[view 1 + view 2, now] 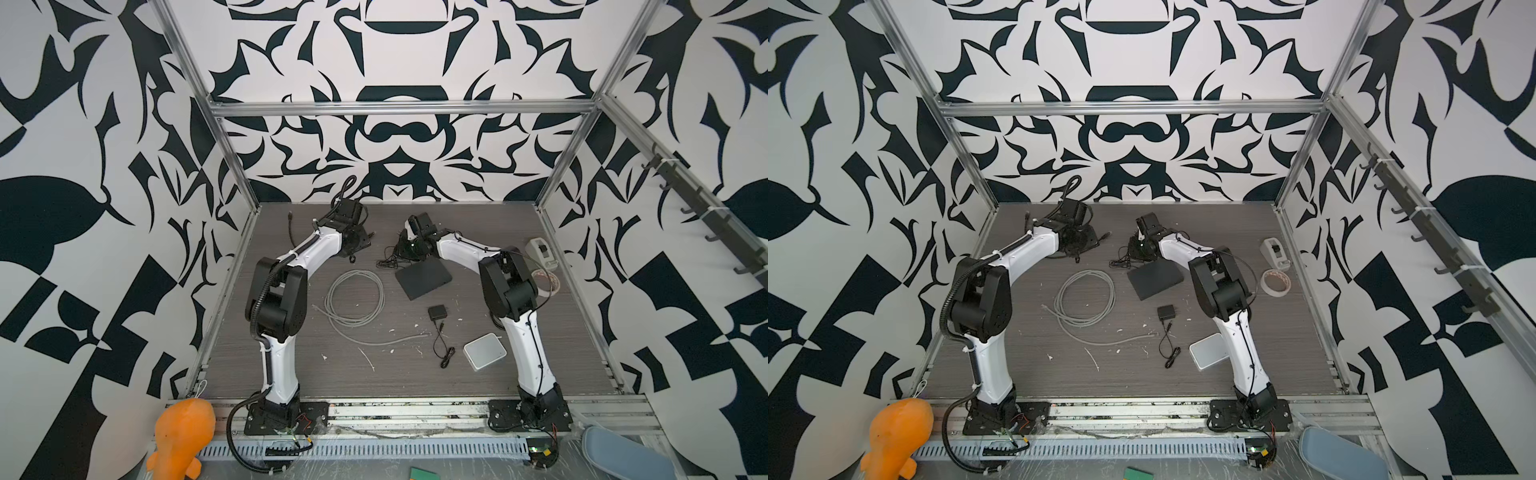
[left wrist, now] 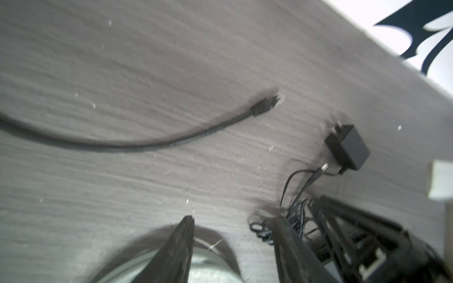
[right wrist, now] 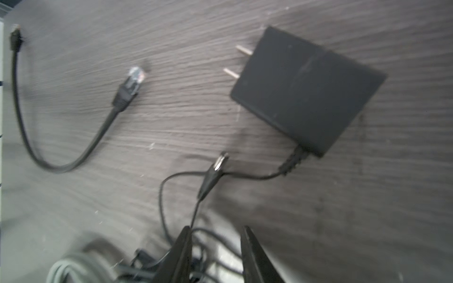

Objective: Insert the plug into the switch port
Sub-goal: 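Grasp the barrel plug end of the adapter cable with the right gripper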

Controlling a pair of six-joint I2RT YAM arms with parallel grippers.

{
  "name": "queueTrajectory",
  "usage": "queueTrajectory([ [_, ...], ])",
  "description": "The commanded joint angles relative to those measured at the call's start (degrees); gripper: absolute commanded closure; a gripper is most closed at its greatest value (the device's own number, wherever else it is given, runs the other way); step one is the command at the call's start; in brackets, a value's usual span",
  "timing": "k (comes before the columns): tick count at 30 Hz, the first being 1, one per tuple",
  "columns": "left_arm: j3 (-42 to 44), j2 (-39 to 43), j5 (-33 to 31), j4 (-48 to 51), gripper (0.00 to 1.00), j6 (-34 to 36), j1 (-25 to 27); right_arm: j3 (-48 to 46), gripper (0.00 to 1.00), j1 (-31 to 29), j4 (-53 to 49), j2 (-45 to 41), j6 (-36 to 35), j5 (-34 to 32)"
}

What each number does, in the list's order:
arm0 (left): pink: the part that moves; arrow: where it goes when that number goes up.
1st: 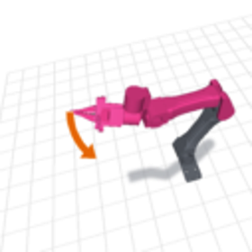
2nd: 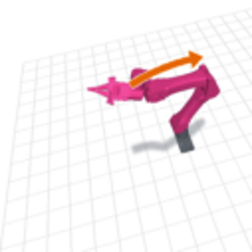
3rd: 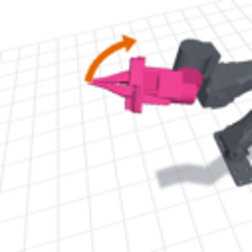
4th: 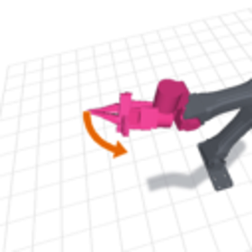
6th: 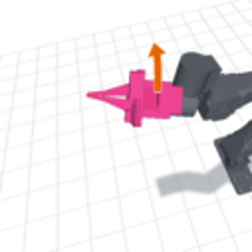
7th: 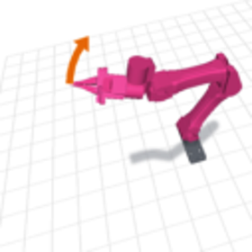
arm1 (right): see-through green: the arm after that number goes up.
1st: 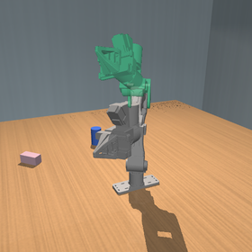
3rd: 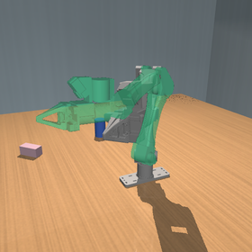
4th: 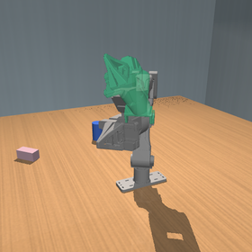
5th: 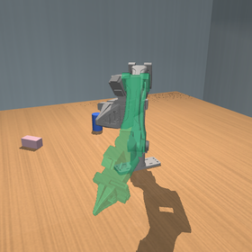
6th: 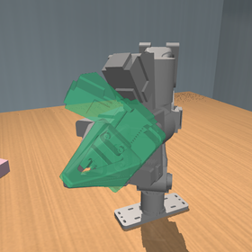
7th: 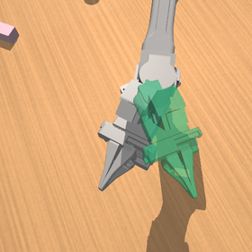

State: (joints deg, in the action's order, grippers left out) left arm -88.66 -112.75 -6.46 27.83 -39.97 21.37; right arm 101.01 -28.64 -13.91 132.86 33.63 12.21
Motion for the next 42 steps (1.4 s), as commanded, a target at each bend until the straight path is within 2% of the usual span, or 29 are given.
queueTrajectory([
  [1, 1.5, 3.1, -1.1, 2.0, 0.44, 0.4, -0.1, 2.8, 0.62, -0.2, 4.2, -1.6, 0.0, -2.1],
  [9, 1.7, 3.1, -1.3, 2.2, 0.44, 0.6, 0.0, 6.1, 0.62, -1.3, 4.6, 1.7, 0.2, -1.3],
  [18, 0.3, 3.1, -2.4, 3.3, 0.44, 1.8, 0.0, 6.9, 0.70, -1.5, 2.2, 4.4, 1.1, -1.9],
  [24, -0.7, 2.8, -2.8, 3.8, 0.44, 2.1, -0.1, 8.2, 0.65, -1.5, -0.3, 3.7, 0.8, -3.4],
  [27, -1.3, 2.8, -2.9, 4.3, 0.44, 2.4, 0.0, 11.8, 0.73, -1.7, -3.3, 5.1, -0.9, -4.9],
  [30, -1.8, 2.9, -3.3, 5.2, 0.44, 2.8, -0.1, 16.2, 0.75, -2.4, -7.9, 7.8, -2.9, -4.8],
  [34, -2.7, 3.0, -3.9, 6.6, 0.44, 2.9, 0.0, 13.9, 0.77, -3.4, -7.1, 9.5, -3.0, -6.0],
  [38, -2.7, 3.6, -4.1, 7.0, 0.44, 2.7, -0.1, 11.6, 0.85, -3.6, -6.5, 8.4, -3.4, -7.0],
  [42, -3.9, 3.3, -3.6, 7.9, 0.44, 2.6, 0.0, 11.4, 0.93, -3.5, -4.5, 5.7, -6.9, -5.7],
])
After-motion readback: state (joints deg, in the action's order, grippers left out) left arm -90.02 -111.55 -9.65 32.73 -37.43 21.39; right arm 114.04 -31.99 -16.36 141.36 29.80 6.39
